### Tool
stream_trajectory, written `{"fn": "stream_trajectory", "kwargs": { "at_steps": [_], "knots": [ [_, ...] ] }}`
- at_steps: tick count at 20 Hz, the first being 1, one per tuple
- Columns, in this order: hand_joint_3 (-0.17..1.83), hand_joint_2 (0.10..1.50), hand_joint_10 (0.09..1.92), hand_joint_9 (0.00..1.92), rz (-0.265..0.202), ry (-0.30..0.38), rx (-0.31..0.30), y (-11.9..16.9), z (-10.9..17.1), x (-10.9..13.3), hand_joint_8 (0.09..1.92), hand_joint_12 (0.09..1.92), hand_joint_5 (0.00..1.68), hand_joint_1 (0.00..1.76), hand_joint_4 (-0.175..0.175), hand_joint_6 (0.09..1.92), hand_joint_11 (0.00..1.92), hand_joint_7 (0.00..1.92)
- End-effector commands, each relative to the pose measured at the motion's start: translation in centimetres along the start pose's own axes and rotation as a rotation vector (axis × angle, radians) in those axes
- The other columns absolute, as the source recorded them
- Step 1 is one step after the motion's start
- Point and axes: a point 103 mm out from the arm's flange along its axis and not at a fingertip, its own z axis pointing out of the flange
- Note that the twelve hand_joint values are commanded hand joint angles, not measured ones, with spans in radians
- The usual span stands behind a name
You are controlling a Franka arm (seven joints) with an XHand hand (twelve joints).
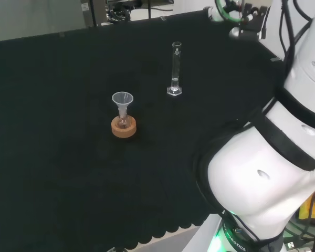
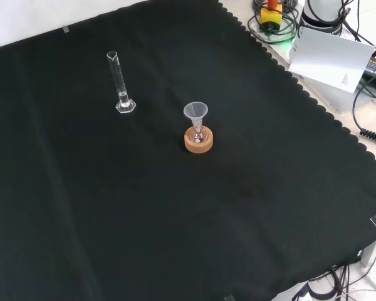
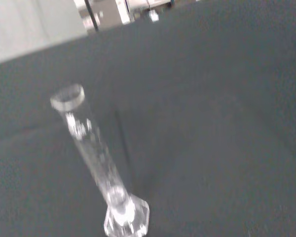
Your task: Pick up the graduated cylinder.
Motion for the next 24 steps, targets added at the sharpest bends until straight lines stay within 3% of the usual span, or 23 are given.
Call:
{"fn": "stream_trajectory", "kwargs": {
  "at_steps": [1, 4, 13, 24],
  "knots": [
    [-0.13, 1.14, 0.70, 0.38, -0.161, 0.186, 0.101, 6.5, 13.3, 0.4, 0.66, 1.39, 0.30, 0.56, -0.047, 0.09, 0.16, 0.14],
    [-0.14, 1.14, 0.69, 0.40, -0.168, 0.239, 0.102, 6.6, 14.1, 0.2, 0.67, 1.38, 0.32, 0.61, -0.048, 0.09, 0.18, 0.17],
    [-0.17, 1.15, 0.66, 0.44, -0.200, 0.275, 0.129, 6.7, 15.5, -0.2, 0.67, 1.36, 0.36, 0.66, -0.048, 0.09, 0.21, 0.22],
    [-0.17, 1.15, 0.65, 0.42, -0.314, 0.455, 0.047, 6.3, 16.2, -1.7, 0.65, 1.35, 0.34, 0.66, -0.040, 0.09, 0.22, 0.18]
  ]
}}
